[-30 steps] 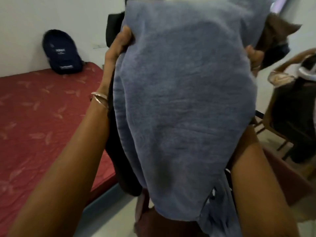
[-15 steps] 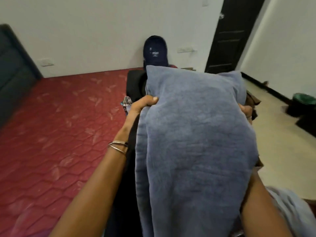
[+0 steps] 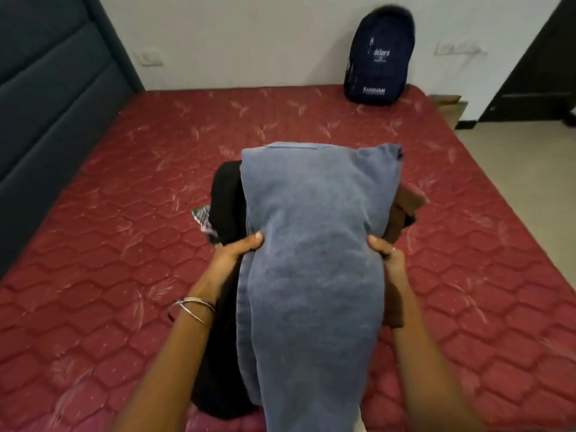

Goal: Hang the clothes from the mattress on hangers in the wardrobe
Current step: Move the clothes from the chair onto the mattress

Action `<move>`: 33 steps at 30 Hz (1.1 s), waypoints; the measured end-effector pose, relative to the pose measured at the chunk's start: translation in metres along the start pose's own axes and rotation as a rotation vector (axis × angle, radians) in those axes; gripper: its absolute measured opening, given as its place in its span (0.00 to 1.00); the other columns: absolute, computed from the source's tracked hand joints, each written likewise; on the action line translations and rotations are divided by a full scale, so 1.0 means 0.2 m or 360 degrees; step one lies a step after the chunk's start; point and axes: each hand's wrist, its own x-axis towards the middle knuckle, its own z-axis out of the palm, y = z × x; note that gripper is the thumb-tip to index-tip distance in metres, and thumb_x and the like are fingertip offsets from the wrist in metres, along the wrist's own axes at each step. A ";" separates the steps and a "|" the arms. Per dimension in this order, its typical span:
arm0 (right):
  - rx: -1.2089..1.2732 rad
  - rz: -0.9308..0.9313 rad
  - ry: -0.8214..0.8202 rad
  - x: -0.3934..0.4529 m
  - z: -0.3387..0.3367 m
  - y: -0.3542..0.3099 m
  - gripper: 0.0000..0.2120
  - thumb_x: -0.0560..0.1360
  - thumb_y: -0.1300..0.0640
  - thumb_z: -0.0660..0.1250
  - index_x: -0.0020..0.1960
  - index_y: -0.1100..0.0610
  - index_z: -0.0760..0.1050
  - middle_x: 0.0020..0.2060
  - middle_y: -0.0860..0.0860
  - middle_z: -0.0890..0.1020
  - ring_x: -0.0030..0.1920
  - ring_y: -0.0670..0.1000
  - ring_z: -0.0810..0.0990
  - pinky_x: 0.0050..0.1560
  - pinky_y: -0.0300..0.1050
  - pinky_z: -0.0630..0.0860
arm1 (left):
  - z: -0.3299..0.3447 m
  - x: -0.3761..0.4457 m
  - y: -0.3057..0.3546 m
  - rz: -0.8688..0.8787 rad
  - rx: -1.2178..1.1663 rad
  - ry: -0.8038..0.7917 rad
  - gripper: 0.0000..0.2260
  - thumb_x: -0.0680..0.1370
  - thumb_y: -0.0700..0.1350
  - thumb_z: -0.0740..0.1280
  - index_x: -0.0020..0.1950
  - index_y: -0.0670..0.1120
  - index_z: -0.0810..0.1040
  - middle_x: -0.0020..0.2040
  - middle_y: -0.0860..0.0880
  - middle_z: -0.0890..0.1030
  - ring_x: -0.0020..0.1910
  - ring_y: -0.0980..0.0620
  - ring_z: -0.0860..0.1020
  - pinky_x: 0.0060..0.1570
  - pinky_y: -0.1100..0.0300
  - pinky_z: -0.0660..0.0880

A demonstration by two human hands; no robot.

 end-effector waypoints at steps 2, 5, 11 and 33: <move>-0.0327 0.0138 0.0272 0.19 -0.10 0.16 0.25 0.69 0.49 0.71 0.62 0.60 0.78 0.52 0.58 0.84 0.52 0.59 0.82 0.55 0.57 0.78 | -0.10 0.25 -0.23 0.0018 0.0334 0.0396 0.27 0.68 0.59 0.73 0.60 0.44 0.79 0.54 0.45 0.83 0.52 0.48 0.82 0.55 0.52 0.78; -0.0984 0.0581 0.0508 0.33 -0.29 0.45 0.32 0.70 0.40 0.70 0.68 0.54 0.70 0.60 0.53 0.78 0.55 0.56 0.78 0.43 0.49 0.77 | -0.21 0.48 -0.59 -0.0379 0.0822 0.0492 0.43 0.62 0.66 0.72 0.70 0.43 0.71 0.66 0.44 0.75 0.65 0.45 0.73 0.66 0.51 0.69; -0.1034 0.0809 0.0371 0.32 -0.31 0.67 0.25 0.78 0.53 0.66 0.72 0.55 0.63 0.59 0.50 0.76 0.53 0.49 0.78 0.40 0.44 0.75 | -0.22 0.54 -0.88 -0.0535 0.1560 0.0240 0.37 0.74 0.51 0.71 0.77 0.49 0.55 0.77 0.42 0.56 0.72 0.40 0.64 0.69 0.53 0.64; -0.0299 -0.0144 0.1083 -1.44 -0.68 0.60 0.07 0.79 0.64 0.61 0.47 0.54 0.75 0.35 0.51 0.81 0.28 0.45 0.78 0.29 0.38 0.73 | 0.74 -0.35 -1.18 0.0129 0.1230 -0.0310 0.06 0.75 0.36 0.67 0.45 0.47 0.79 0.40 0.43 0.81 0.40 0.41 0.80 0.42 0.52 0.78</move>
